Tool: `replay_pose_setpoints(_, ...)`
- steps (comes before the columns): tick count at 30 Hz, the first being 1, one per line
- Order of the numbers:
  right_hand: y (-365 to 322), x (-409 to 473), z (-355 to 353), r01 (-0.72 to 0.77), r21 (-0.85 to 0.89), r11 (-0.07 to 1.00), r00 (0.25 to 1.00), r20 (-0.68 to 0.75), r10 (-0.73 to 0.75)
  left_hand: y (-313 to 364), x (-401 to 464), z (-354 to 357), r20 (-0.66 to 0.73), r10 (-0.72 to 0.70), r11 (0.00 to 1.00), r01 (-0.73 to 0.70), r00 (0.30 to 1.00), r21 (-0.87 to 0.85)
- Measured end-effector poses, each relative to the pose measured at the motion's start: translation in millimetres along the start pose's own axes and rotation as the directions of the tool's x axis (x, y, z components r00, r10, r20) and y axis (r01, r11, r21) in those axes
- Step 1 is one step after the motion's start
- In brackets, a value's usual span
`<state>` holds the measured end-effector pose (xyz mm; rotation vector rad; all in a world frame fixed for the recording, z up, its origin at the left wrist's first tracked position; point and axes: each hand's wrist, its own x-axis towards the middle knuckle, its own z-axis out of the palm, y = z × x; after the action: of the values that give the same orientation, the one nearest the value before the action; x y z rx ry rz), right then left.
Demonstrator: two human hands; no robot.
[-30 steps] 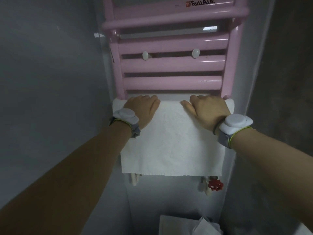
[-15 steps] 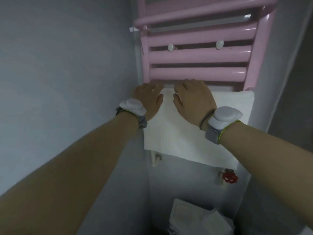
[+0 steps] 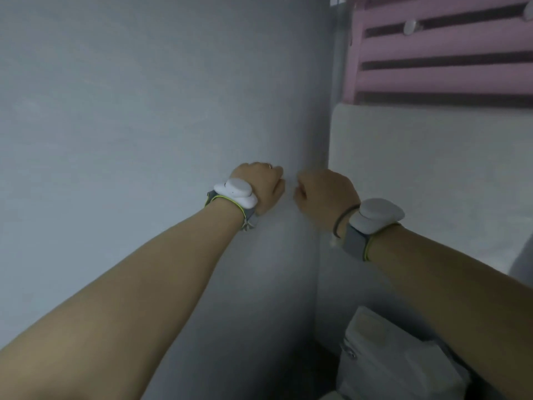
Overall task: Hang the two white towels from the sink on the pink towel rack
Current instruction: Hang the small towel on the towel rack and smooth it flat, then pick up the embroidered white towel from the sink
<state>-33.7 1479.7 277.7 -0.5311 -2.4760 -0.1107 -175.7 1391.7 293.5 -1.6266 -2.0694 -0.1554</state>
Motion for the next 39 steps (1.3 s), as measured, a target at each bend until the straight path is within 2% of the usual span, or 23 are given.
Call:
replay_pose_setpoints(4, -64, 5, 18, 0.080, 0.082, 0.993, 0.993, 0.075, -0.086, -42, -60, -4, 0.064, -0.113, 0.992, 0.109, 0.991, 0.068)
replay_pose_setpoints(7, -90, 10, 21, 0.081, 0.056, 0.995, 0.989, 0.122, -0.088, -56, -85, -8, 0.069, -0.161, 0.984, 0.156, 0.985, 0.082)
replay_pose_setpoints(10, -138, 9, 21, 0.167, 0.068, 0.984, 0.976, 0.128, -0.175, -78, -128, -21, 0.070, -0.245, 0.962, 0.233, 0.967, 0.142)
replay_pose_setpoints(16, -290, -13, 10, 0.354, 0.117, 0.928, 0.918, 0.149, -0.368, -137, -277, -82, 0.081, -0.426, 0.891, 0.402, 0.901, 0.212)
replay_pose_setpoints(18, -320, -21, 7, 0.371, 0.126, 0.920, 0.910, 0.151, -0.387, -145, -310, -99, 0.095, -0.459, 0.874, 0.430, 0.883, 0.229)
replay_pose_setpoints(20, -380, -41, -2, 0.436, 0.160, 0.886, 0.878, 0.141, -0.457, -161, -374, -128, 0.096, -0.527, 0.831, 0.487, 0.845, 0.268)
replay_pose_setpoints(25, -471, -80, -24, 0.505, 0.221, 0.835, 0.836, 0.117, -0.536, -169, -475, -178, 0.121, -0.632, 0.753, 0.569, 0.766, 0.330)
replay_pose_setpoints(32, -637, -169, -71, 0.667, 0.324, 0.671, 0.695, 0.056, -0.717, -175, -669, -264, 0.154, -0.782, 0.600, 0.665, 0.603, 0.445)
replay_pose_setpoints(39, -717, -218, -97, 0.759, 0.343, 0.554, 0.586, 0.012, -0.810, -162, -774, -311, 0.152, -0.871, 0.474, 0.717, 0.467, 0.511)
